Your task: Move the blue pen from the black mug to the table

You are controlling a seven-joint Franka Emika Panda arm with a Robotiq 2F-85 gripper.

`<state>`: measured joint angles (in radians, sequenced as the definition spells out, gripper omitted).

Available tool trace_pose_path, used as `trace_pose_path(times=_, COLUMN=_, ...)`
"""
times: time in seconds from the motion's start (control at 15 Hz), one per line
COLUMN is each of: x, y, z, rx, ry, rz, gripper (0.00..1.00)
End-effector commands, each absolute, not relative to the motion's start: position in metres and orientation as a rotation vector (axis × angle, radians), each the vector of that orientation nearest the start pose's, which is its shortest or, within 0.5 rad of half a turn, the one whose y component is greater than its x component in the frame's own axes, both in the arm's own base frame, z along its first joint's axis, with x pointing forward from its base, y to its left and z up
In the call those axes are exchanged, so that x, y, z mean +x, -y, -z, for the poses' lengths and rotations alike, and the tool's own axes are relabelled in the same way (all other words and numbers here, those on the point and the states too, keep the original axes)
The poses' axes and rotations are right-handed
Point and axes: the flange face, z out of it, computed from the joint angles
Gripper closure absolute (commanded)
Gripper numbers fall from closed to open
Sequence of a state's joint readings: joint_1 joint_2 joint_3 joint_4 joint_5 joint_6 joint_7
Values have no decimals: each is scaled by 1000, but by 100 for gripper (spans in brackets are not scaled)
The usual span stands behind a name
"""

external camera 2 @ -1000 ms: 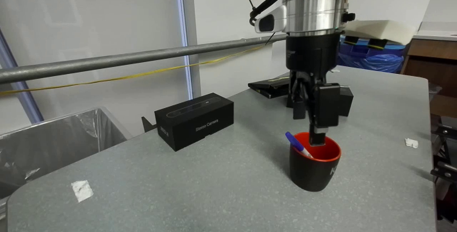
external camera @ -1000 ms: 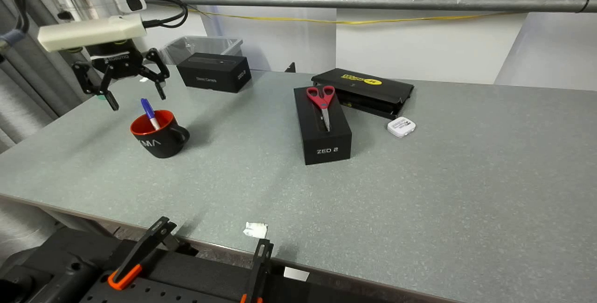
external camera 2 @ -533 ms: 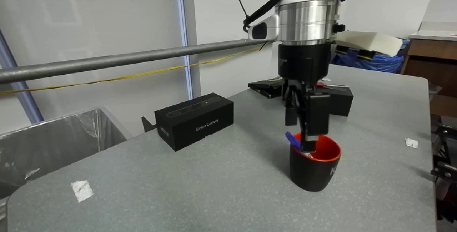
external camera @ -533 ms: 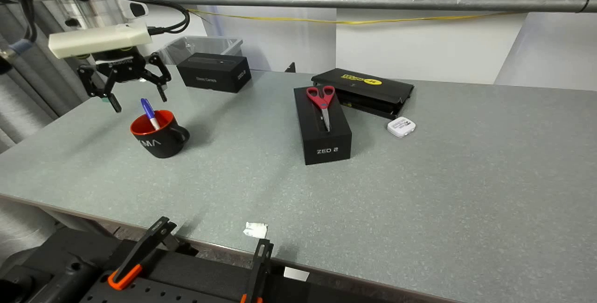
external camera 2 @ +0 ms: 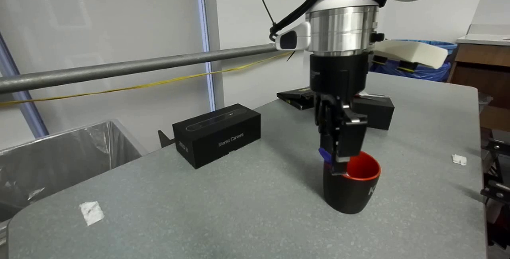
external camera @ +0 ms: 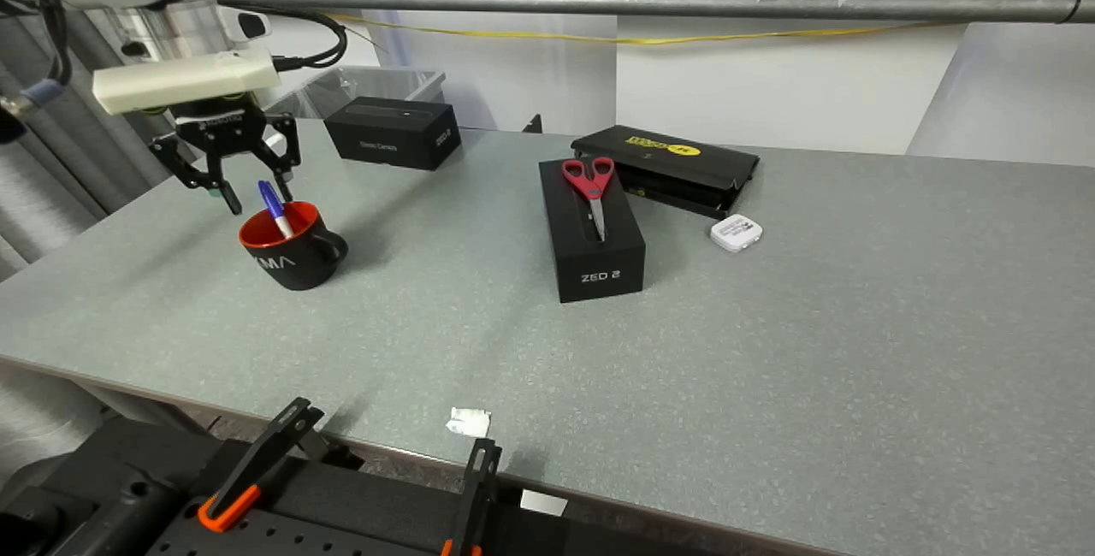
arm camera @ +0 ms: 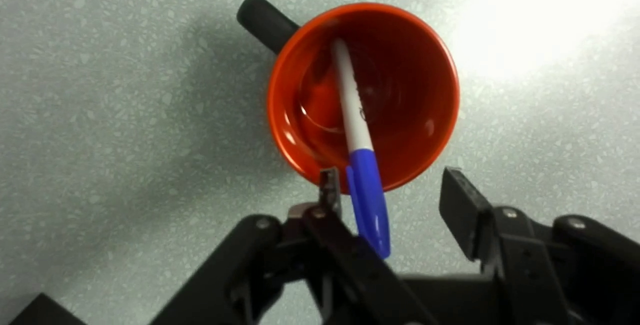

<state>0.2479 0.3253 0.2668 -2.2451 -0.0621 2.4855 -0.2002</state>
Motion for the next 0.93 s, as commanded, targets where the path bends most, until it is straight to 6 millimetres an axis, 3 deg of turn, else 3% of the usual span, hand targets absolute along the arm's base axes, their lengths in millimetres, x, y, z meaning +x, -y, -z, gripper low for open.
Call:
trace_pose_path(times=0.0, x=472, y=-270, z=-222, rx=-2865, ry=1184, rz=-70, gripper=74)
trace_pose_path(times=0.27, x=472, y=-270, z=-224, rx=-2862, ry=1194, rz=-62, gripper=100)
trace_pose_path(times=0.6, x=466, y=-269, z=-240, rx=-2876, ry=1182, rz=-53, gripper=96)
trace_pose_path(times=0.87, x=449, y=-266, z=-287, rx=-2902, ry=1173, rz=32, gripper=96)
